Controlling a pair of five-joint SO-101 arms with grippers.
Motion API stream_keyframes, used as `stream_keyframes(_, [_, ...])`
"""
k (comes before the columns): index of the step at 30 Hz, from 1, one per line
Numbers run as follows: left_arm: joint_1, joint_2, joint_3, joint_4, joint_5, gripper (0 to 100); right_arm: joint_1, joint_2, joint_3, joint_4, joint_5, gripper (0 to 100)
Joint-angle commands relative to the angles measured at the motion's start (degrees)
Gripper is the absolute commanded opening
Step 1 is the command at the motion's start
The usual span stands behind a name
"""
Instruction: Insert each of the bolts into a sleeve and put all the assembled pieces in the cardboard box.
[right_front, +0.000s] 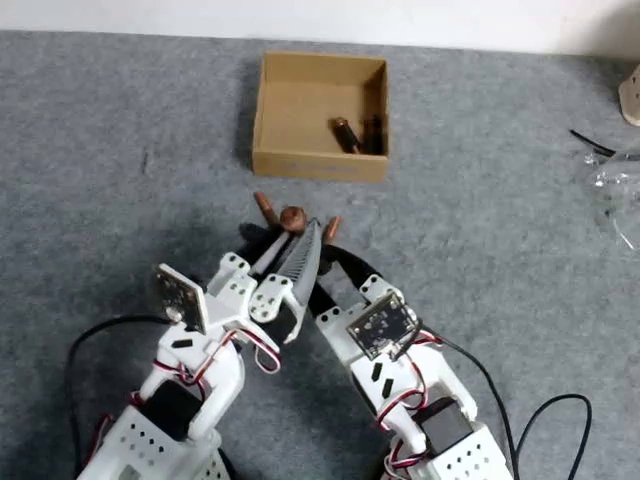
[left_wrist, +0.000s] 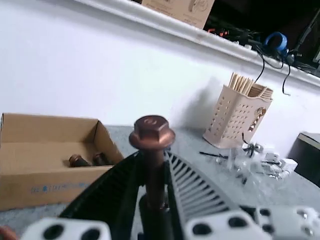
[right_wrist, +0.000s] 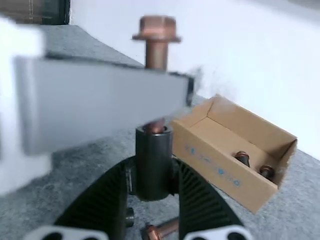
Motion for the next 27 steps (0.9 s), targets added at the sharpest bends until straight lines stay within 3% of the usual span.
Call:
stream_keyframes(1, [2.24, -0.92, 1.27, 0.18, -0.53, 1, 2.33, -1.19, 4.00, -1.89, 0.18, 0.5])
stream_keyframes(13, [0.22, -0.92, 2.24, 0.18, -0.70, 1, 2.33, -1.19, 4.35, -1.89, 0.18, 0.5])
stream_keyframes(22, [-1.98, -0.40, 0.31, 2.90, -0.35, 25, 2.33, -1.19, 4.35, -1.89, 0.44, 0.5])
stream_keyframes(27, [-3.74, -0.92, -1.19, 4.04, -0.35, 24, 2.33, -1.19, 4.35, -1.89, 0.44, 0.5])
